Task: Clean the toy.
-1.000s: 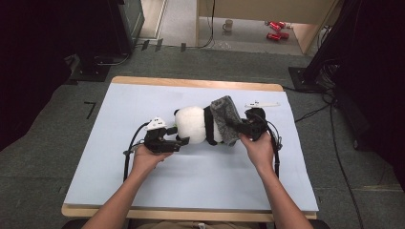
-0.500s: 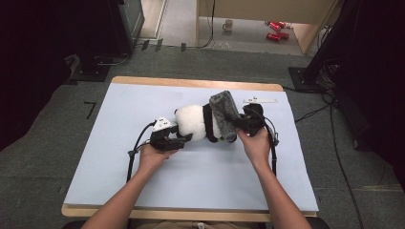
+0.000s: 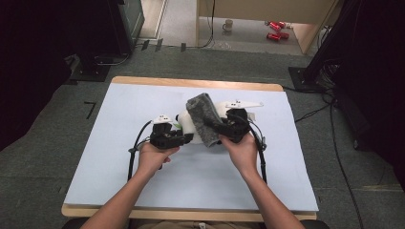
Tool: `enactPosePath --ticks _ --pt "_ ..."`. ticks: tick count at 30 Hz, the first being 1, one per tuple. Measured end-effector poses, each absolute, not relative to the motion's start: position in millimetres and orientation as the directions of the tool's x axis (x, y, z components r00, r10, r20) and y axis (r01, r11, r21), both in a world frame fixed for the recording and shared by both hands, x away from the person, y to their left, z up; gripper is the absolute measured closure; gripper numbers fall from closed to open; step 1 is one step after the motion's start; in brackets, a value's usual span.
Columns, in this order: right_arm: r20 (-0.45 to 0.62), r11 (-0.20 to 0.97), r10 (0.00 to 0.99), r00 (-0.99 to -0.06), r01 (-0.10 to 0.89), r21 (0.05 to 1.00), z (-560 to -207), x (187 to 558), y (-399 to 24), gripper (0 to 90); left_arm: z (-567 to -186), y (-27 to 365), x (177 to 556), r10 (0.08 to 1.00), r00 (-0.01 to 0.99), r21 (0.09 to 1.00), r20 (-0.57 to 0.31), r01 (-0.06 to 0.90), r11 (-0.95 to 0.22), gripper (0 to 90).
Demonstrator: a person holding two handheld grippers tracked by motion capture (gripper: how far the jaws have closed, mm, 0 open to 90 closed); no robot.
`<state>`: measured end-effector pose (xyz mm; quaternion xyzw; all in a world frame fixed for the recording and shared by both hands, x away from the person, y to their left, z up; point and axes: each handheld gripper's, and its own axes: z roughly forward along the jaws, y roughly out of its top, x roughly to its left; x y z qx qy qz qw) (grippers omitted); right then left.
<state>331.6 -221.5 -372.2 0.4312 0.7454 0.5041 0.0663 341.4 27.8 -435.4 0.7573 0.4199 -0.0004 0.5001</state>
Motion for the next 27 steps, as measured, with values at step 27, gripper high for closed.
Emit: enactPosePath --ticks 27 --pt "0.21 0.248 0.784 -0.584 0.605 0.756 -401.2 341.7 -237.9 78.9 -449.0 31.5 352.0 0.656 0.654 0.752 -0.378 0.63 -0.195 61.6"
